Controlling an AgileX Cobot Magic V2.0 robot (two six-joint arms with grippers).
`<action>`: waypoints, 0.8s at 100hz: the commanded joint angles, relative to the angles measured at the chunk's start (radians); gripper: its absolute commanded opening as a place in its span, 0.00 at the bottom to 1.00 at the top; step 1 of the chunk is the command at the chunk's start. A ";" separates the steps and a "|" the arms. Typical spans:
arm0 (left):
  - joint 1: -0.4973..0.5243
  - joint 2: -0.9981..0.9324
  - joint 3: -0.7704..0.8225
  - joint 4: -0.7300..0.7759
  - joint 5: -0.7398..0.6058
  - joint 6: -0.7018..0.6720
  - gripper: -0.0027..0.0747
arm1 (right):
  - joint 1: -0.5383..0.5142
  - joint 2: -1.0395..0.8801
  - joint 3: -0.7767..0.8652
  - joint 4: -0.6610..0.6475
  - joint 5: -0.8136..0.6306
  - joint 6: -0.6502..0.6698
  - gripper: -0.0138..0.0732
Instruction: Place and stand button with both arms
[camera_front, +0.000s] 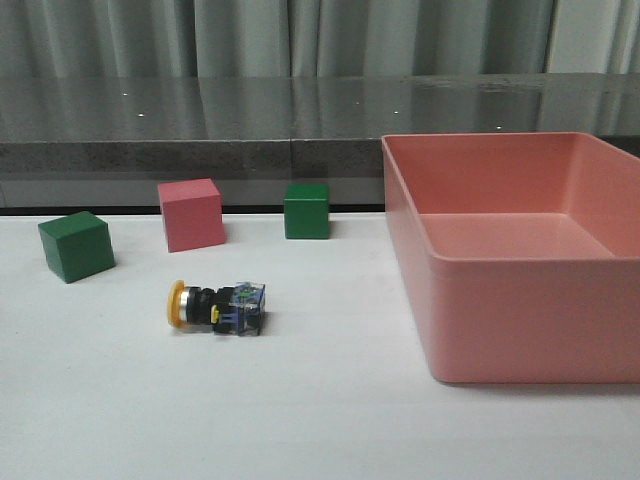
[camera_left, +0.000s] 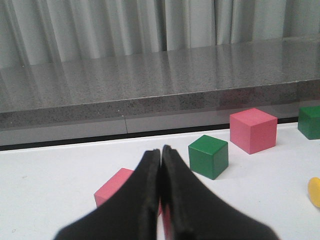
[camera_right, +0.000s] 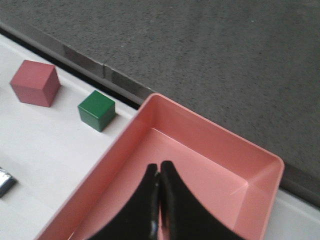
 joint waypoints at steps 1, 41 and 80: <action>0.002 -0.031 0.029 -0.009 -0.080 -0.007 0.01 | -0.013 -0.134 0.144 0.014 -0.250 0.007 0.09; 0.002 -0.031 0.029 -0.009 -0.080 -0.007 0.01 | -0.014 -0.571 0.782 0.080 -0.666 0.008 0.09; 0.002 -0.031 0.029 -0.009 -0.080 -0.007 0.01 | -0.014 -0.780 0.873 0.126 -0.631 0.008 0.09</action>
